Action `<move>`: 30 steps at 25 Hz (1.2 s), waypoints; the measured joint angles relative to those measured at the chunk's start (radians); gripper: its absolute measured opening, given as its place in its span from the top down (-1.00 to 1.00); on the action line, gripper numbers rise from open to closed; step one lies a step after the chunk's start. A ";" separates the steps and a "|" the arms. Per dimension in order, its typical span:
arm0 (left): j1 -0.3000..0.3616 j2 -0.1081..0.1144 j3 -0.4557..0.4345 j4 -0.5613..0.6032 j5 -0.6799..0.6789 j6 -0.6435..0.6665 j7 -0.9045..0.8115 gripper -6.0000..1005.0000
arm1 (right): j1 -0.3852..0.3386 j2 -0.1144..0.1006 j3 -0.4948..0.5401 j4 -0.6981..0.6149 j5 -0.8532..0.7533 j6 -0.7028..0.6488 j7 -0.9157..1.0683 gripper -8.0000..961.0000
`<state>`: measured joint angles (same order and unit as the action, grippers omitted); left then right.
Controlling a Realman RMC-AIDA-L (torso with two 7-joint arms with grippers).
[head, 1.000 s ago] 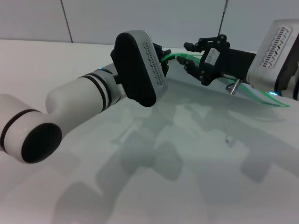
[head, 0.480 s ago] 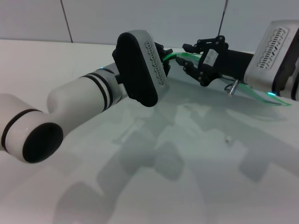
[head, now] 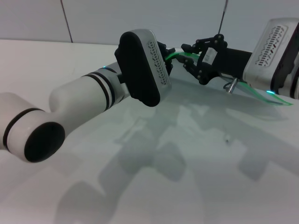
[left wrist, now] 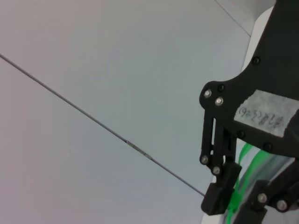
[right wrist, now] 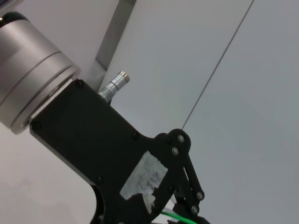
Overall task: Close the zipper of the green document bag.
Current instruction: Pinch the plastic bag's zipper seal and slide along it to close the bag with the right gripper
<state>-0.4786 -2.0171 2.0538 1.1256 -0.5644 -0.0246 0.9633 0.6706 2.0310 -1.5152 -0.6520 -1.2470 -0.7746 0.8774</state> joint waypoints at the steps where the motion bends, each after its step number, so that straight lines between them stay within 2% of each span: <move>1: 0.000 0.000 0.000 0.000 0.000 0.000 0.000 0.89 | 0.000 0.000 0.000 0.000 0.000 0.000 0.000 0.46; 8: 0.000 0.000 0.000 0.000 0.000 0.000 0.000 0.89 | 0.000 0.000 0.001 0.000 0.000 0.000 0.000 0.69; 30: 0.017 0.000 -0.005 0.014 0.000 0.000 0.012 0.89 | 0.000 -0.002 0.001 0.014 -0.001 0.056 0.001 0.81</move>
<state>-0.4619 -2.0167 2.0493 1.1399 -0.5644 -0.0245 0.9756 0.6704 2.0285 -1.5142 -0.6383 -1.2481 -0.7188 0.8782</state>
